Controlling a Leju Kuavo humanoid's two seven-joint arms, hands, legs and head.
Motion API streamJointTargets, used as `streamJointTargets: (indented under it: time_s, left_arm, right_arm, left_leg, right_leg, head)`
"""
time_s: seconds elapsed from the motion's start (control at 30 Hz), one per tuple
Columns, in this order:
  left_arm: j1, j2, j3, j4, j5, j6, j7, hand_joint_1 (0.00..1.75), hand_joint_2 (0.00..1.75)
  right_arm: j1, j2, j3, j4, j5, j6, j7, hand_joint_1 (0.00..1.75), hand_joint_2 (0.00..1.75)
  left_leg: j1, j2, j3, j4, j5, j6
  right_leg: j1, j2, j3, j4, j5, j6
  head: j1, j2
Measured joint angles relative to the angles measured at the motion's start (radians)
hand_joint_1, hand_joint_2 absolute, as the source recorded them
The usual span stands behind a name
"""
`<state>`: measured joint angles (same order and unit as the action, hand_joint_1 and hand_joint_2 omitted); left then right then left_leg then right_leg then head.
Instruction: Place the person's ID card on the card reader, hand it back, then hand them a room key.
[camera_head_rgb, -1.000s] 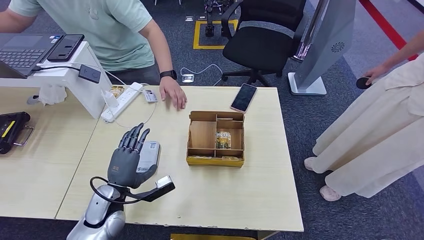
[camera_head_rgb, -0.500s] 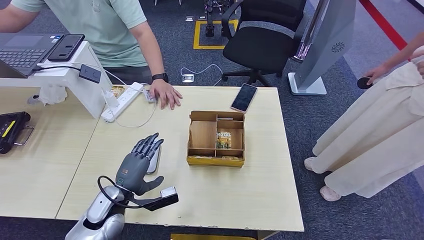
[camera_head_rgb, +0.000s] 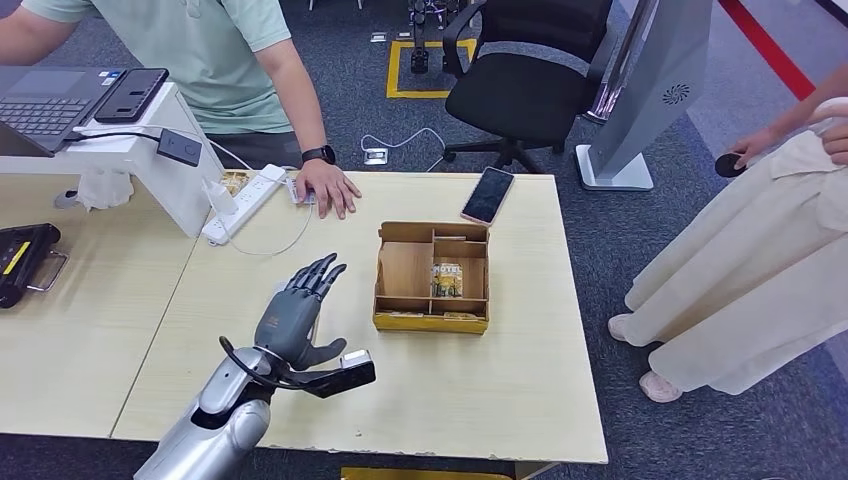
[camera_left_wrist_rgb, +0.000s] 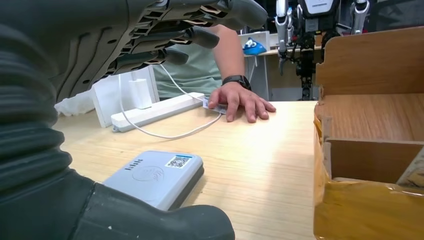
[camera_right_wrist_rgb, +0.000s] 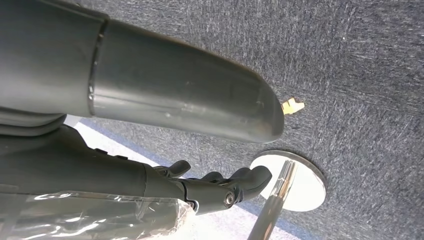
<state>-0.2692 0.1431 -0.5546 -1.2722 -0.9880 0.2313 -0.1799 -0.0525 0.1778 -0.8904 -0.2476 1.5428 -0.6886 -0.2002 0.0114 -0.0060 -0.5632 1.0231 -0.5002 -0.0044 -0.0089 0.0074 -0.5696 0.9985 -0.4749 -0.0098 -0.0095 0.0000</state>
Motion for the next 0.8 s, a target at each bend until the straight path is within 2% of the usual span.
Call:
streamJointTargets:
  time_s: [0.37, 0.8]
  left_arm:
    - [-0.009, -0.007, -0.012, 0.044, 0.012, -0.001, -0.010, 0.00, 1.75]
    - [0.046, 0.038, -0.018, -0.032, 0.022, -0.013, -0.006, 0.00, 1.75]
  right_arm:
    - [0.000, 0.000, 0.000, 0.000, -0.003, 0.000, 0.001, 0.00, 0.00]
    - [0.007, -0.004, 0.000, 0.000, -0.023, 0.000, 0.000, 0.00, 0.00]
  left_leg:
    - [0.000, 0.000, 0.000, 0.000, 0.000, 0.000]
    - [0.000, 0.000, 0.000, 0.000, 0.000, 0.000]
  right_leg:
    - [0.000, 0.000, 0.000, 0.000, 0.000, 0.000]
    - [0.000, 0.000, 0.000, 0.000, 0.000, 0.000]
  head:
    - [0.000, 0.000]
    - [0.000, 0.000]
